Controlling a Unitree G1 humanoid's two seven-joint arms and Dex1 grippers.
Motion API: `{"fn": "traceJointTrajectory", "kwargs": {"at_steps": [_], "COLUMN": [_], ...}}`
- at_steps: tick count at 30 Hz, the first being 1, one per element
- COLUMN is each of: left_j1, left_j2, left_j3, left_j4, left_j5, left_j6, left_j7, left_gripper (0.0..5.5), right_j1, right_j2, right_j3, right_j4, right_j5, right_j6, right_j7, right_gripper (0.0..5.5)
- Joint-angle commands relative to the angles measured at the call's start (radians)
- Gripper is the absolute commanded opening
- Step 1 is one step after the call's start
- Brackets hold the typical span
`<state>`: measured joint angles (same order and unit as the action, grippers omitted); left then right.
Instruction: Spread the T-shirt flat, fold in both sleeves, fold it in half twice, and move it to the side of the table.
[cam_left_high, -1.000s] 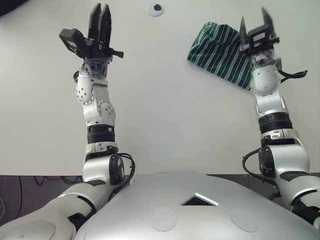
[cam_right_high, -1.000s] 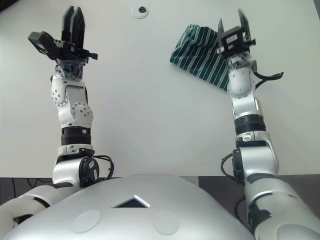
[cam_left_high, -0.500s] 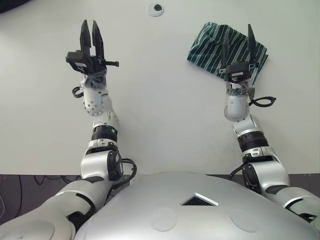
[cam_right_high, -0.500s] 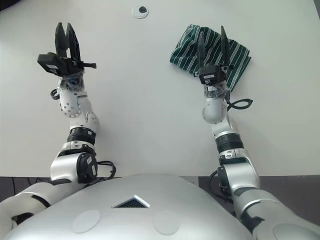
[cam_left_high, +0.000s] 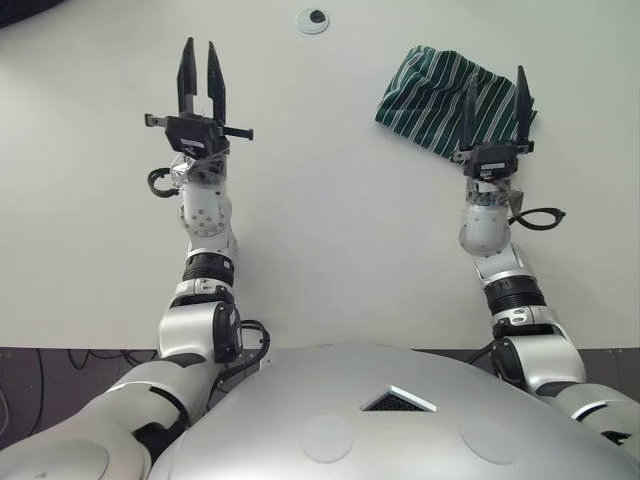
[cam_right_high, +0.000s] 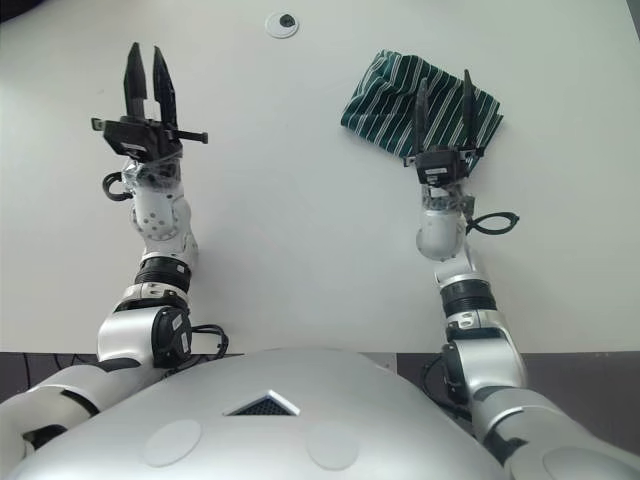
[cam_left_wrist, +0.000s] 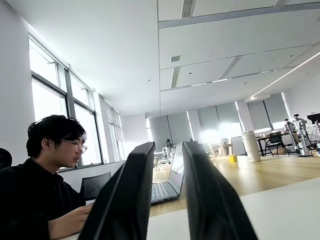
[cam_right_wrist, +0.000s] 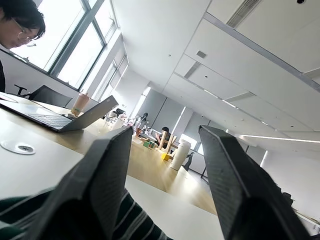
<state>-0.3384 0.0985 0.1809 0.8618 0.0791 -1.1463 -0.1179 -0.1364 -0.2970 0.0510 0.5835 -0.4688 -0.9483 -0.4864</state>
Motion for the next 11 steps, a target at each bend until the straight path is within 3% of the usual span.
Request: {"fn": "traceJointTrajectory", "kwargs": {"at_steps": [1, 11], "left_j1": [-0.033, -0.067], "left_j2": [-0.031, -0.066], "left_j3": [-0.030, -0.098], "left_j4": [0.031, 0.079], "left_j5": [-0.017, -0.150], "left_j6": [0.022, 0.010], "left_j7": [0.014, -0.137], "left_gripper": [0.93, 0.93], "right_j1": [0.028, -0.027], "right_j2": [-0.032, -0.056], "right_j3": [-0.017, -0.021], "right_j4": [0.036, 0.149], "right_j5": [-0.001, -0.040], "right_j6": [-0.022, -0.042], "right_j7": [-0.005, -0.048], "right_gripper": [2.42, 2.42]}}
